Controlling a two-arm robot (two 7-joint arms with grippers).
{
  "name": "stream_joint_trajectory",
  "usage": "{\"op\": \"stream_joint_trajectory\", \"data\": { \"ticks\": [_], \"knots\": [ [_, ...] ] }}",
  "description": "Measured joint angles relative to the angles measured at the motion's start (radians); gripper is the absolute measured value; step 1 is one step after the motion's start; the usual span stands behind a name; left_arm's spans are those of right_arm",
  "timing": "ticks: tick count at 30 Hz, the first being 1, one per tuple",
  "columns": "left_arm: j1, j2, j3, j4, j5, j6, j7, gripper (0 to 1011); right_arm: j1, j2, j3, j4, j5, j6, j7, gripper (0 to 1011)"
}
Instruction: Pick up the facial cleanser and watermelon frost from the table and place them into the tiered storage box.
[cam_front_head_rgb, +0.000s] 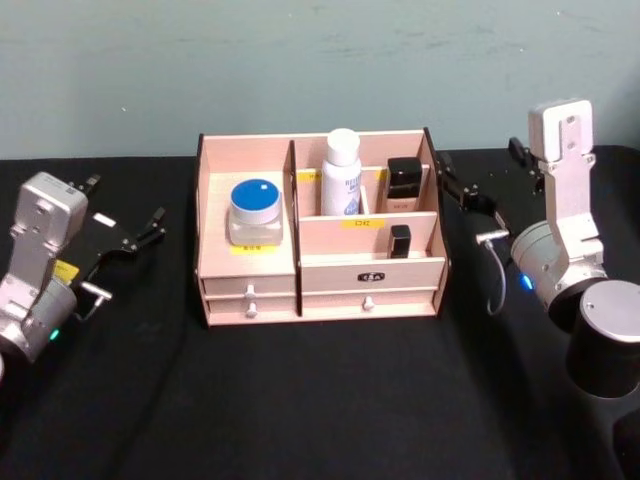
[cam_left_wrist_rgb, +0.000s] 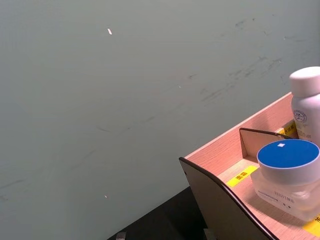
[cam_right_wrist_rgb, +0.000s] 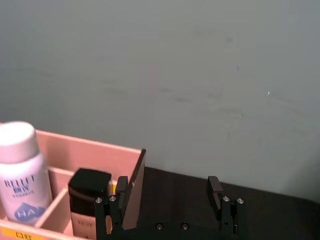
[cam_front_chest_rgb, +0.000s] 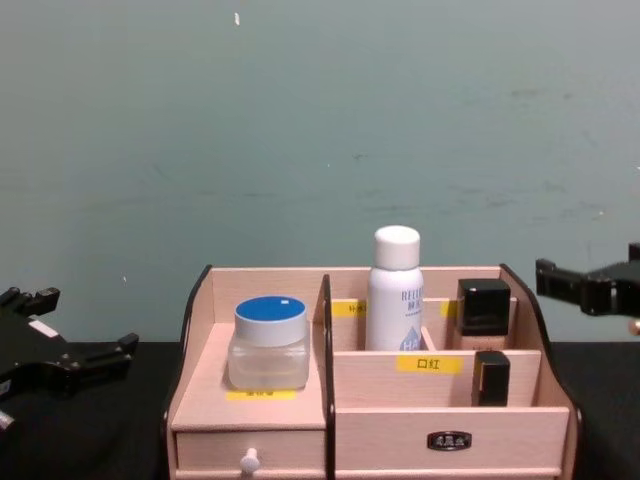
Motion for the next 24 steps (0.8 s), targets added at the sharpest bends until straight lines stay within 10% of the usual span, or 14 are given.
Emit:
{"op": "stream_joint_trajectory", "data": {
  "ticks": [24],
  "knots": [
    [0.0,0.0,0.0,0.0,0.0,0.0,0.0,1001,0.002,-0.001,0.001,0.005,-0.002,0.004,0.003,1000]
  ]
}}
